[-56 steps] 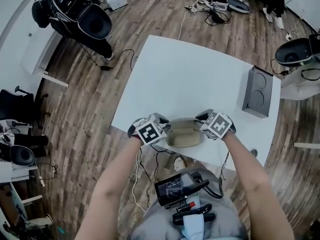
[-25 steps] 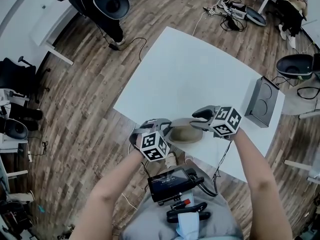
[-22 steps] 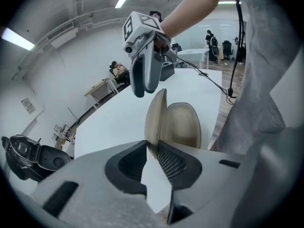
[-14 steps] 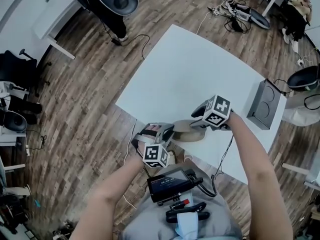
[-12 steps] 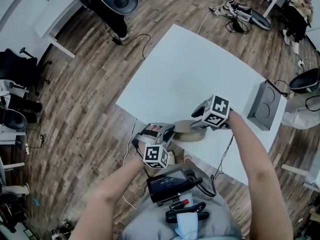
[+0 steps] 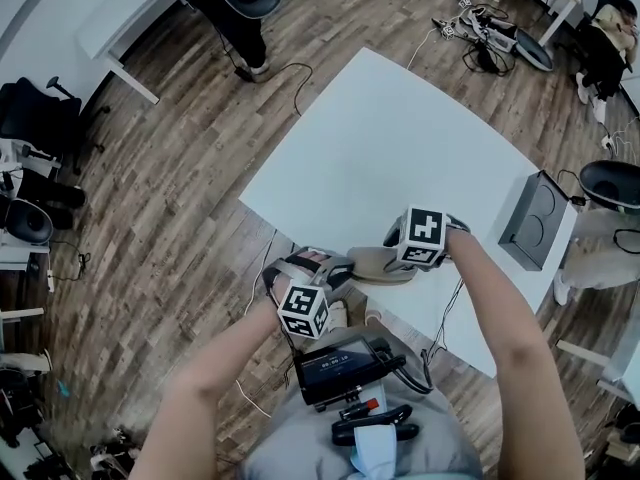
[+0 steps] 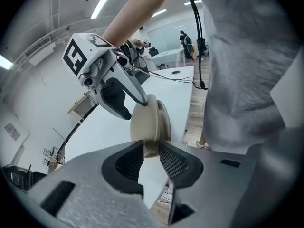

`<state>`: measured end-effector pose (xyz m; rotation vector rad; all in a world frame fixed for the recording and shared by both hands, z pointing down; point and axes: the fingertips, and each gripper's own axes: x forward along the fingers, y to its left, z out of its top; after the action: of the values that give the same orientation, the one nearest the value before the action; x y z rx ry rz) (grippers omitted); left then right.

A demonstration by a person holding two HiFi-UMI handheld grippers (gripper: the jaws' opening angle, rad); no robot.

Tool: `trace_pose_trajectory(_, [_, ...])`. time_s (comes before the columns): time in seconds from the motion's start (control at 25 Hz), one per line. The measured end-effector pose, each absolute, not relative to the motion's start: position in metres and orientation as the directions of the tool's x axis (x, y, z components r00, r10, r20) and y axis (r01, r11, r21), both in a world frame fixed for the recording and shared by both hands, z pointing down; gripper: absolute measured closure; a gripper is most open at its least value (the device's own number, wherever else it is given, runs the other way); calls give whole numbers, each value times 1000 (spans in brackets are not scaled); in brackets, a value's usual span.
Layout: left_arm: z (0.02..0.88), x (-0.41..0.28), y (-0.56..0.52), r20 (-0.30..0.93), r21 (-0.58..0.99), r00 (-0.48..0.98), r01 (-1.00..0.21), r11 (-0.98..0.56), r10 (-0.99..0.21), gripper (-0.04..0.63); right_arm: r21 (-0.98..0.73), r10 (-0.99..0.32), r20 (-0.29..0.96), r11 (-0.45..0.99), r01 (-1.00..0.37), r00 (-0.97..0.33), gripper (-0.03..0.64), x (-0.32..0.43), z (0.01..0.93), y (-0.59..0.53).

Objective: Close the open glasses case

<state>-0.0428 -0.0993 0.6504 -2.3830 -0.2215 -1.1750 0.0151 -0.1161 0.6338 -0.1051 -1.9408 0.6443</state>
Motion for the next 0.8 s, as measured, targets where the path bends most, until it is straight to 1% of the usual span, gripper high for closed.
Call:
trace_pose_trajectory(0.16, [639,-58,-93,790,-342,612,382,-859,-42,506,-418,310,857,886,-203,-412,403,13,637,-110])
trace_pose_trajectory(0.24, [628,-69,-98,771,-344,633,322,-882,-70,506,-373,271,876,906,-202,-398,403,10,636,-107])
trace_pose_trajectory(0.32, [614,-82,-114,731,-319,671,171,-932,-127,508,-335,230,883,919,-208,-408,403,5,634,-103])
trace_pose_trajectory(0.4, [598,-95,-135,672,-248,712,-47,-968,-206,508,-271,169,894,941,-200,-414,401,2,634,-103])
trace_pose_trajectory(0.48, [579,-105,-153,604,-155,742,-248,-956,-291,508,-218,127,912,956,-199,-390,381,3,640,-101])
trace_pose_trajectory(0.52, [571,-110,-159,574,-116,750,-322,-940,-328,508,-203,117,921,958,-201,-372,369,4,643,-98])
trace_pose_trajectory(0.6, [559,-118,-164,527,-66,759,-411,-909,-381,508,-189,112,933,962,-199,-343,360,5,647,-96])
trace_pose_trajectory(0.72, [543,-126,-159,470,-16,773,-475,-880,-426,508,-203,135,939,960,-194,-315,359,1,650,-96])
trace_pose_trajectory(0.8, [537,-130,-151,437,50,784,-511,-858,-441,509,-220,151,937,955,-198,-313,358,-3,651,-97])
